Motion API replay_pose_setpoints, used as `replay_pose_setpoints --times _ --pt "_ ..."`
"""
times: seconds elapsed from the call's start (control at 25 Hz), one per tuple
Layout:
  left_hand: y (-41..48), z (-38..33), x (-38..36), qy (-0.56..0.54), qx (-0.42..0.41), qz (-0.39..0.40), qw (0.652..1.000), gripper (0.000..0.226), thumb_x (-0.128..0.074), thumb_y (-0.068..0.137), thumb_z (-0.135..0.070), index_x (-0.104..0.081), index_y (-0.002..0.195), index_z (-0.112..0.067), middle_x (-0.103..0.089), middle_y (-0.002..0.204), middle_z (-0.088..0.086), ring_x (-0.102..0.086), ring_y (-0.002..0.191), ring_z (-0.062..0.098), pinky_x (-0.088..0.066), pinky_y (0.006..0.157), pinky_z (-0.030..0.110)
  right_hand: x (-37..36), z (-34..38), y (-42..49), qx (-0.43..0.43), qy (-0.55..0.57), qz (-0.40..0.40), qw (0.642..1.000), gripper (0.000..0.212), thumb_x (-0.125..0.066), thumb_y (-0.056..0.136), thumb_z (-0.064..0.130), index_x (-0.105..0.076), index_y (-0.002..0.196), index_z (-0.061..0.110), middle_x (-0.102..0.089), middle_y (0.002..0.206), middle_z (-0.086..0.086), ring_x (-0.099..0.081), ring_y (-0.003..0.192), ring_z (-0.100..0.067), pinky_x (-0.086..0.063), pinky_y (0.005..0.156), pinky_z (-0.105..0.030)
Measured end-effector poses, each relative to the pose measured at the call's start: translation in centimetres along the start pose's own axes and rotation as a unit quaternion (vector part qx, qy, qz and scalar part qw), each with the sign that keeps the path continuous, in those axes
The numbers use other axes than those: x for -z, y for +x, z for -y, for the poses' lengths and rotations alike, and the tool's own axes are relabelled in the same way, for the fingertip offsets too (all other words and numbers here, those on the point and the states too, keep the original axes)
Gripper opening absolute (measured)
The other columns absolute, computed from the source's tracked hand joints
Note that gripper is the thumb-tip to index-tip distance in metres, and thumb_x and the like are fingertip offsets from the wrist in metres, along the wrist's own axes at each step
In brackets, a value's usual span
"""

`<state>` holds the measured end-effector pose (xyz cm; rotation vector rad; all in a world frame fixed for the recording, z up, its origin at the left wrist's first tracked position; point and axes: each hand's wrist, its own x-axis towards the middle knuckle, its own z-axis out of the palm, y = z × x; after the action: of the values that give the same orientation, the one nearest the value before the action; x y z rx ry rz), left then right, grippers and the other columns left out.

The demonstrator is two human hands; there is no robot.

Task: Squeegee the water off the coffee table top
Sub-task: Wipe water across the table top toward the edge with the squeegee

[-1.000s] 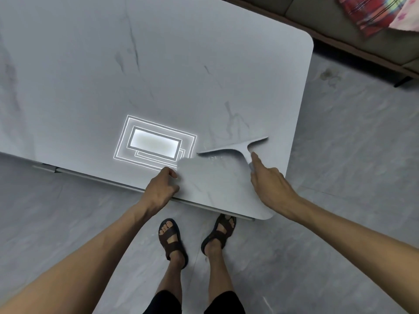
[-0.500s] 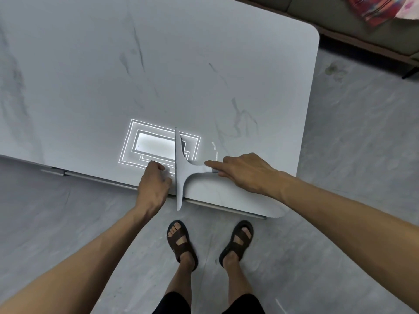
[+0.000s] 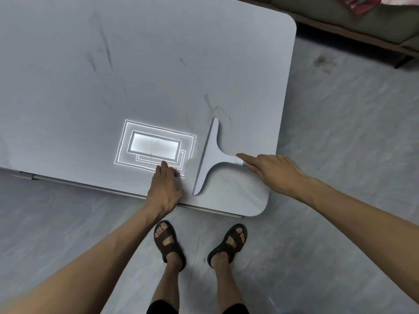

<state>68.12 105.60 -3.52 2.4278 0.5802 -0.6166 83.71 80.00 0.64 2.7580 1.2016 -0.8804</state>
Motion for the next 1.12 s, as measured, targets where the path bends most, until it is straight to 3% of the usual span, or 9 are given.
replay_pose_setpoints --times 0.16,0.24,0.36,0.56,0.84,1.0,1.12 --pt "0.2 -2.2 -1.7 0.028 -0.028 0.025 0.999 0.036 -0.058 0.078 -0.003 -0.05 0.113 0.001 -0.042 0.123 0.019 -0.044 0.11 0.035 -0.044 0.09 0.042 -0.8 -3.6 -3.5 -0.018 -0.002 -0.021 1.0 0.041 -0.029 0.103 0.039 -0.026 0.143 0.046 -0.06 0.083 0.0 -0.058 0.066 -0.023 -0.049 0.056 -0.033" --pt "0.5 -2.9 -2.5 0.042 -0.033 0.051 0.997 0.04 -0.059 0.076 -0.005 -0.049 0.114 -0.002 -0.039 0.129 0.019 -0.041 0.116 0.038 -0.043 0.09 0.043 -1.1 -4.8 -4.7 -0.025 -0.007 -0.027 0.999 0.041 -0.032 0.103 0.036 -0.026 0.142 0.046 -0.059 0.08 0.0 -0.056 0.062 -0.023 -0.049 0.054 -0.033" --pt "0.8 -3.8 -3.5 0.062 -0.02 0.086 0.994 0.044 -0.059 0.076 -0.008 -0.047 0.118 -0.003 -0.031 0.14 0.024 -0.031 0.128 0.044 -0.041 0.097 0.045 -1.2 -6.6 -6.1 -0.047 -0.01 -0.028 0.998 0.04 -0.033 0.103 0.036 -0.026 0.14 0.049 -0.058 0.076 0.002 -0.056 0.06 -0.022 -0.052 0.054 -0.036" --pt "0.8 -4.4 -4.0 0.09 -0.029 0.077 0.993 0.043 -0.059 0.078 -0.011 -0.047 0.118 -0.002 -0.034 0.136 0.026 -0.034 0.124 0.043 -0.04 0.096 0.044 -0.5 -10.1 -9.1 -0.095 -0.019 -0.032 0.995 0.039 -0.031 0.103 0.039 -0.031 0.14 0.051 -0.059 0.075 0.002 -0.058 0.061 -0.023 -0.05 0.056 -0.036" --pt "-0.5 -4.9 -2.8 -0.04 -0.031 0.046 0.998 0.036 -0.057 0.075 0.0 -0.047 0.108 -0.009 -0.048 0.11 0.006 -0.049 0.094 0.026 -0.038 0.071 0.031 2.4 -11.1 -10.8 -0.121 -0.049 -0.05 0.99 0.037 -0.021 0.098 0.052 -0.035 0.132 0.058 -0.065 0.078 0.008 -0.063 0.067 -0.022 -0.042 0.053 -0.03" --pt "-1.2 -3.7 -1.4 -0.099 0.049 0.021 0.994 0.038 -0.053 0.078 0.001 -0.043 0.111 -0.016 -0.051 0.096 -0.002 -0.05 0.071 0.018 -0.032 0.051 0.025 3.2 -5.6 -8.2 -0.067 -0.018 -0.058 0.996 0.043 -0.018 0.095 0.053 -0.035 0.135 0.054 -0.068 0.085 0.012 -0.063 0.067 -0.017 -0.043 0.05 -0.028" --pt "-1.3 -2.2 -0.3 -0.099 0.07 -0.006 0.993 0.029 -0.048 0.08 0.003 -0.043 0.103 -0.015 -0.055 0.083 0.005 -0.048 0.062 0.019 -0.032 0.049 0.027 1.8 0.3 -5.4 -0.022 0.007 -0.037 0.999 0.045 -0.018 0.096 0.057 -0.034 0.138 0.052 -0.066 0.087 0.009 -0.065 0.076 -0.018 -0.035 0.053 -0.029"
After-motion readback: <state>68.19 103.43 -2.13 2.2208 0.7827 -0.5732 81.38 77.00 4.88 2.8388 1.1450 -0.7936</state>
